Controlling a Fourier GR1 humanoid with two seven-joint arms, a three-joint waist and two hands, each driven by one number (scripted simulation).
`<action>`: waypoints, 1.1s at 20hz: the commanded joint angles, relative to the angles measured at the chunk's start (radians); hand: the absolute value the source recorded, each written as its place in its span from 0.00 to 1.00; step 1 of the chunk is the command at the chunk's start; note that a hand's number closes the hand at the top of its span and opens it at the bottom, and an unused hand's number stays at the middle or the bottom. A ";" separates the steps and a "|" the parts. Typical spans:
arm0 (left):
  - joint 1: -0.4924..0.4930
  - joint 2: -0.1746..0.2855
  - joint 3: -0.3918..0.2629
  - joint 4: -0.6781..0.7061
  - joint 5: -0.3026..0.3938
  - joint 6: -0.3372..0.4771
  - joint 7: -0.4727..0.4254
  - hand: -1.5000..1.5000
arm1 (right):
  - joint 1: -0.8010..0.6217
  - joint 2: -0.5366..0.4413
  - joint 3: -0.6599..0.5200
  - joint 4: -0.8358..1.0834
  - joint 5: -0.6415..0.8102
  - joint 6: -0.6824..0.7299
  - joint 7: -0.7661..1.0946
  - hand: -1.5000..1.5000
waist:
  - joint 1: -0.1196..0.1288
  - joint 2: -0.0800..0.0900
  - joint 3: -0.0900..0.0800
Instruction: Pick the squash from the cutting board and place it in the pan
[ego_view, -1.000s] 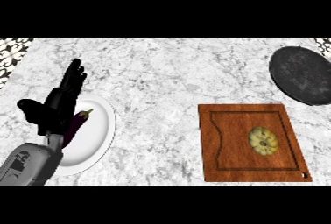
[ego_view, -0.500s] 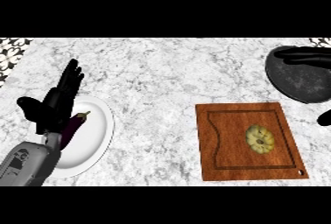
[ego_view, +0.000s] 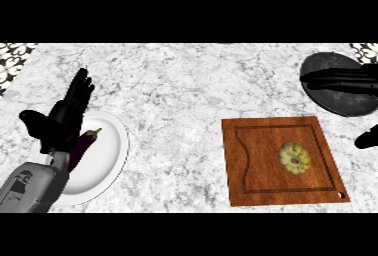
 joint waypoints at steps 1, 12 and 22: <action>0.030 -0.004 0.028 0.021 0.001 -0.024 -0.047 0.50 | -0.030 0.026 0.029 0.105 0.071 0.114 -0.175 0.00 | -0.007 -0.002 -0.001; 0.041 0.012 0.027 -0.066 -0.015 -0.018 0.041 0.50 | -0.062 0.073 0.210 0.178 0.190 0.047 -0.237 0.00 | -0.001 -0.007 0.000; 0.005 -0.010 0.044 -0.064 -0.046 -0.002 0.091 0.50 | -0.105 0.151 0.287 0.230 0.288 -0.043 -0.253 0.00 | -0.017 -0.009 -0.001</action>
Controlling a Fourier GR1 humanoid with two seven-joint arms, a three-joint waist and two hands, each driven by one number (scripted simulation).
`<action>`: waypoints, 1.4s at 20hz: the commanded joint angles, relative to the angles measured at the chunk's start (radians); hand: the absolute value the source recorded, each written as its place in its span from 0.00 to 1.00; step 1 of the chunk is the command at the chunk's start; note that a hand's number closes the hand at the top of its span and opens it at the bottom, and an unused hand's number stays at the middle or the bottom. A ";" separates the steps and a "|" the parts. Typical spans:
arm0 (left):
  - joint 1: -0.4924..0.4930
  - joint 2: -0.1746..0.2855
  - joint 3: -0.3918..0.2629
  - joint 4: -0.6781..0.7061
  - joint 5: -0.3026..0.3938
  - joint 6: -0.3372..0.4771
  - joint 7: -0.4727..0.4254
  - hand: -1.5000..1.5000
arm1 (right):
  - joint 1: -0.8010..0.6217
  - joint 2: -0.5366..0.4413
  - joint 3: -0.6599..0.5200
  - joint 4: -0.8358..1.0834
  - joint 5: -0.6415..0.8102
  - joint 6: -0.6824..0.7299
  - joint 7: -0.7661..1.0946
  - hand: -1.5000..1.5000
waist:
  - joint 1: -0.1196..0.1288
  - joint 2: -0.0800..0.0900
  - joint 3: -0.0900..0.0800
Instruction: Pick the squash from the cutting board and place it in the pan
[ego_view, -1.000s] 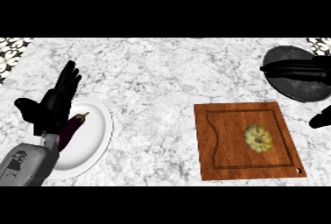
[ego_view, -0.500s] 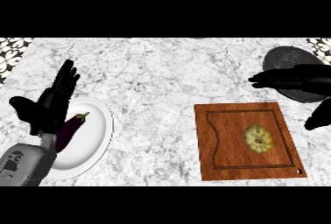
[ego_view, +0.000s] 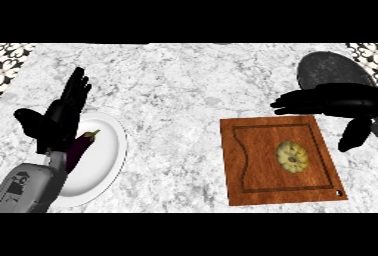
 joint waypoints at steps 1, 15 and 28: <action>0.001 -0.015 0.022 0.035 0.003 -0.026 -0.031 0.50 | -0.014 0.038 0.028 0.035 0.062 0.085 -0.119 0.00 | -0.009 -0.001 -0.001; 0.007 -0.044 0.089 0.107 -0.034 -0.084 -0.083 0.50 | 0.003 0.116 0.006 0.059 0.285 -0.007 -0.060 0.00 | -0.021 -0.003 -0.001; 0.006 -0.078 0.108 0.042 -0.086 -0.088 -0.021 0.50 | 0.018 0.223 -0.029 0.170 0.470 -0.036 -0.062 0.00 | -0.016 -0.004 -0.001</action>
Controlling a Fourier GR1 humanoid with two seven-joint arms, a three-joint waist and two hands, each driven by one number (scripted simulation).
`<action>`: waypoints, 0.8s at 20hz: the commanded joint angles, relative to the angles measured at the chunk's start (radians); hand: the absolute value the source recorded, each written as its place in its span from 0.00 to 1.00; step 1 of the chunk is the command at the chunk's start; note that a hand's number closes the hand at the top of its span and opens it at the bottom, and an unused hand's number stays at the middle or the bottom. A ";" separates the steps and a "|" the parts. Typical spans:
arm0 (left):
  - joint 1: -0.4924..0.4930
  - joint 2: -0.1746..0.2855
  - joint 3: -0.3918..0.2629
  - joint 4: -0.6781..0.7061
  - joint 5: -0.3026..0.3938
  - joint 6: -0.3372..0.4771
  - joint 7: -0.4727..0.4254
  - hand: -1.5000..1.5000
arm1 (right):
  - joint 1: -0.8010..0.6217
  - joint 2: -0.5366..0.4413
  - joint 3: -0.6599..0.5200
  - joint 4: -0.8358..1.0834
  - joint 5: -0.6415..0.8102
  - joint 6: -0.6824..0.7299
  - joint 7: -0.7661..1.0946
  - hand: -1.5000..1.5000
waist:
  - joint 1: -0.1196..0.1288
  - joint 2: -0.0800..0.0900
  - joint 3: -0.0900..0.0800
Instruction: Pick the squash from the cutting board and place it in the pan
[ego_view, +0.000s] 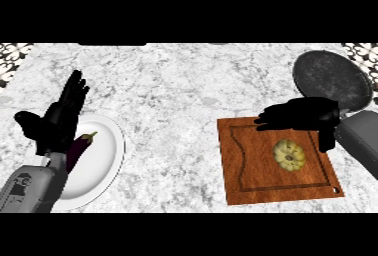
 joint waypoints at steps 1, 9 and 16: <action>0.015 -0.023 0.004 -0.003 -0.015 -0.005 -0.004 0.50 | 0.043 0.005 -0.009 0.059 0.064 -0.001 -0.088 0.00 | 0.000 0.000 0.000; 0.054 -0.064 -0.017 -0.061 -0.052 0.022 0.016 0.50 | 0.016 0.042 0.014 0.020 0.108 0.000 -0.166 1.00 | 0.004 -0.001 0.000; 0.030 -0.021 0.042 -0.040 -0.034 -0.042 0.029 0.50 | 0.118 0.102 -0.046 -0.005 0.107 -0.002 0.018 1.00 | -0.010 -0.004 0.000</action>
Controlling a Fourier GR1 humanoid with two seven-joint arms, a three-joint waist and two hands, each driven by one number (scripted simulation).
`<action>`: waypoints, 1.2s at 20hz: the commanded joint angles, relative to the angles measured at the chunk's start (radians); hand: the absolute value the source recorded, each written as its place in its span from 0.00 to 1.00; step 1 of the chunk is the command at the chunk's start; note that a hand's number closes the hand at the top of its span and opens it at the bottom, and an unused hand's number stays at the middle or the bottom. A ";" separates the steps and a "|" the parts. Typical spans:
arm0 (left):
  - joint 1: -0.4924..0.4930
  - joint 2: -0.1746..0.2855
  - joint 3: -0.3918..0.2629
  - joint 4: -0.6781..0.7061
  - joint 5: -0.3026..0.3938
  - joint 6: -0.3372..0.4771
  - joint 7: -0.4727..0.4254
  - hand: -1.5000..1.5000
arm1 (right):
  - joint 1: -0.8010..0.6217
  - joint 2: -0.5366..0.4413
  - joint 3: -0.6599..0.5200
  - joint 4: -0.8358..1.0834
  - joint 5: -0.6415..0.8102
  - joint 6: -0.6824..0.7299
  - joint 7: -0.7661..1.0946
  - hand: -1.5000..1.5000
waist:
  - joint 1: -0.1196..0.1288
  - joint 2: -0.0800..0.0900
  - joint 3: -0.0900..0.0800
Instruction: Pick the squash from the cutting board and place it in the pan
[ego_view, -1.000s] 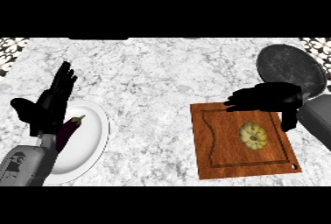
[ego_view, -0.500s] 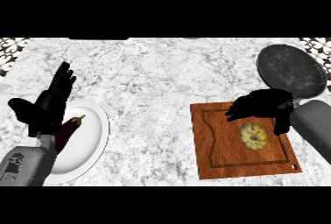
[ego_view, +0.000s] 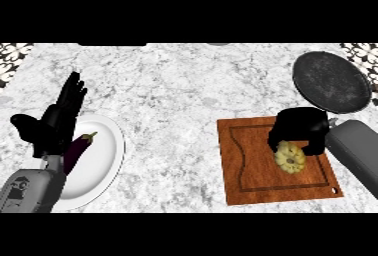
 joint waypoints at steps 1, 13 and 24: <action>0.019 0.010 0.025 0.016 0.009 -0.017 -0.027 0.50 | 0.049 0.087 -0.045 0.016 -0.030 0.107 0.210 1.00 | -0.012 0.001 0.003; 0.062 0.003 0.033 -0.009 -0.012 0.032 -0.009 0.50 | 0.232 0.282 -0.306 -0.270 -0.098 -0.162 0.974 1.00 | -0.083 -0.026 0.002; 0.059 -0.049 -0.043 -0.105 -0.062 0.058 0.049 0.50 | 0.383 0.217 -0.507 -0.817 -0.129 -0.210 1.260 1.00 | -0.028 -0.004 0.004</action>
